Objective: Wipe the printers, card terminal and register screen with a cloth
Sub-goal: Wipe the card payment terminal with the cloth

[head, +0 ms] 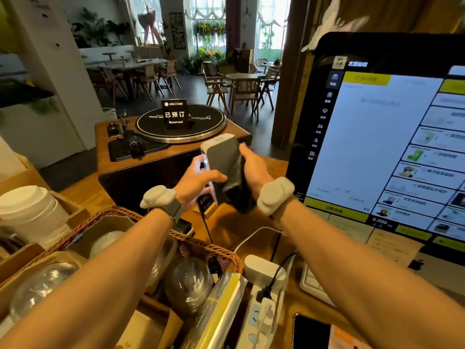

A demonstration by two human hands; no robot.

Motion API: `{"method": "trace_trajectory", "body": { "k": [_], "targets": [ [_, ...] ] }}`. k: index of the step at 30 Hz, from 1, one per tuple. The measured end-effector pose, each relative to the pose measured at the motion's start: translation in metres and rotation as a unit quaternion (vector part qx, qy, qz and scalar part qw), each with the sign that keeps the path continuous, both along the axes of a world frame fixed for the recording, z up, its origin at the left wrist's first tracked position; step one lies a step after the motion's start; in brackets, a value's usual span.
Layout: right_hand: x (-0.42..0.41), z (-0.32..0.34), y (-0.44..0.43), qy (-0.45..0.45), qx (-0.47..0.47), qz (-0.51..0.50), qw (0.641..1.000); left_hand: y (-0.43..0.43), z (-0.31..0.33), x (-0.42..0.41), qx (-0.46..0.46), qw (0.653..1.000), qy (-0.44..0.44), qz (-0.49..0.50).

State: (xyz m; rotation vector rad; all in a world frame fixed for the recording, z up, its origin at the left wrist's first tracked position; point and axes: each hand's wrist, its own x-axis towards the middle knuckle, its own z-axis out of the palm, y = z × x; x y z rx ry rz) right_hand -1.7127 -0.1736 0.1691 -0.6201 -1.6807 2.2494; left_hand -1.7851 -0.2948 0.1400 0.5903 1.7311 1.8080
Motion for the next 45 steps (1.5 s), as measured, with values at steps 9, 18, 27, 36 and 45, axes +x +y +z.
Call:
{"method": "trace_trajectory", "body": {
  "k": [9, 18, 27, 36, 45],
  "targets": [
    [0.019, 0.008, 0.005, 0.073, 0.649, 0.09, 0.752, -0.004, -0.006, -0.009, -0.145, 0.972, 0.184, 0.014],
    [0.008, -0.004, 0.007, 0.012, 0.747, 0.16, 0.645, 0.0, -0.006, 0.005, -0.135, 0.915, 0.381, 0.001],
    [0.001, -0.011, 0.02, -0.048, 0.656, 0.169, 0.734, 0.004, -0.003, 0.007, -0.263, 0.87, 0.415, -0.036],
    [0.001, -0.015, 0.024, -0.057, 0.526, -0.062, 0.846, 0.015, 0.0, 0.013, -0.3, 0.82, 0.486, 0.035],
    [0.005, -0.015, 0.02, 0.017, 0.441, -0.221, 0.87, 0.037, -0.01, 0.024, 0.006, 0.985, -0.063, 0.162]
  ]
}}
